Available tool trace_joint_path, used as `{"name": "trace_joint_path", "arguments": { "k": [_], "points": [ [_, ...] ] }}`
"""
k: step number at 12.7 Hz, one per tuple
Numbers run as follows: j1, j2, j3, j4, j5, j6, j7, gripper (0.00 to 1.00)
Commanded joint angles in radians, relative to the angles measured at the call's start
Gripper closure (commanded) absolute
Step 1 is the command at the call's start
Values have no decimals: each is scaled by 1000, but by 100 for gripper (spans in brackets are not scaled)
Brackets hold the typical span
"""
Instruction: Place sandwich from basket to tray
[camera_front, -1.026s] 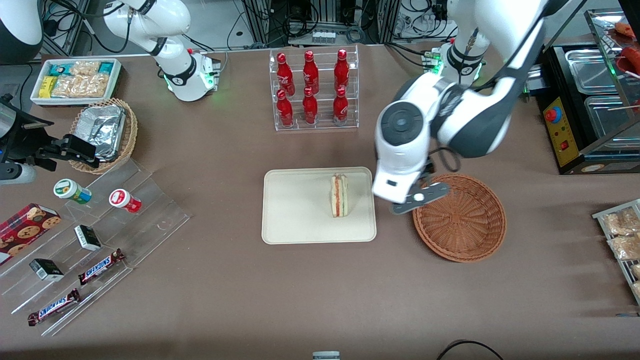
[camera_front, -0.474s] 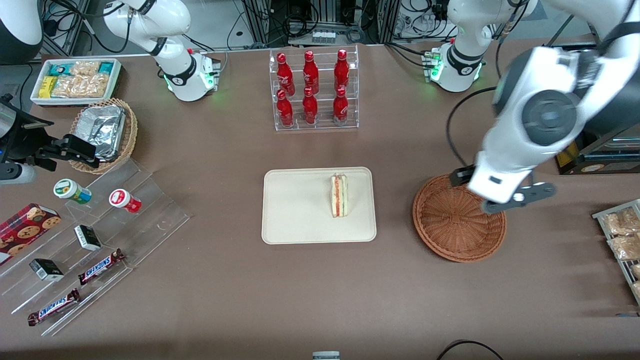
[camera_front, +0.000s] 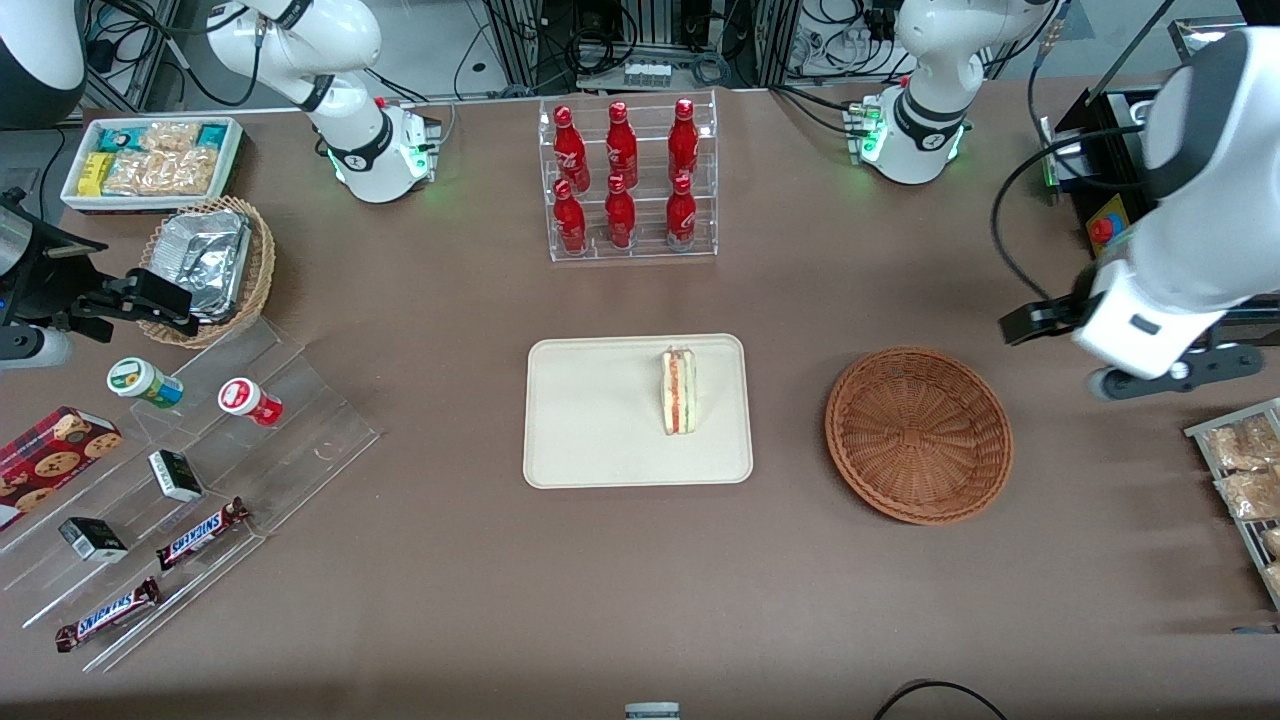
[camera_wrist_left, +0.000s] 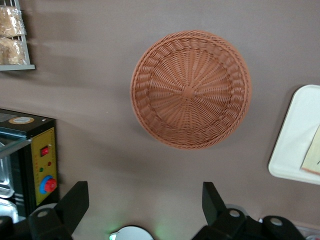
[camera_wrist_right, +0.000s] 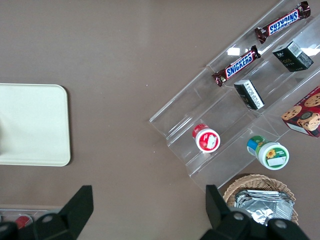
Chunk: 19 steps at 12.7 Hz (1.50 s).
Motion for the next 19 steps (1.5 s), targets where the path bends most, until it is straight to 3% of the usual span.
{"name": "trace_joint_path", "arguments": {
  "k": [1, 3, 8, 16, 19],
  "points": [
    [-83, -69, 158, -28, -55, -14, 104, 0],
    [-182, -90, 292, -30, -56, -26, 167, 0],
    [-324, -121, 548, -48, -147, -25, 313, 0],
    [-305, -142, 516, -70, -133, -16, 349, 0],
    [-276, -107, 466, -12, -142, -23, 347, 0]
  ]
}}
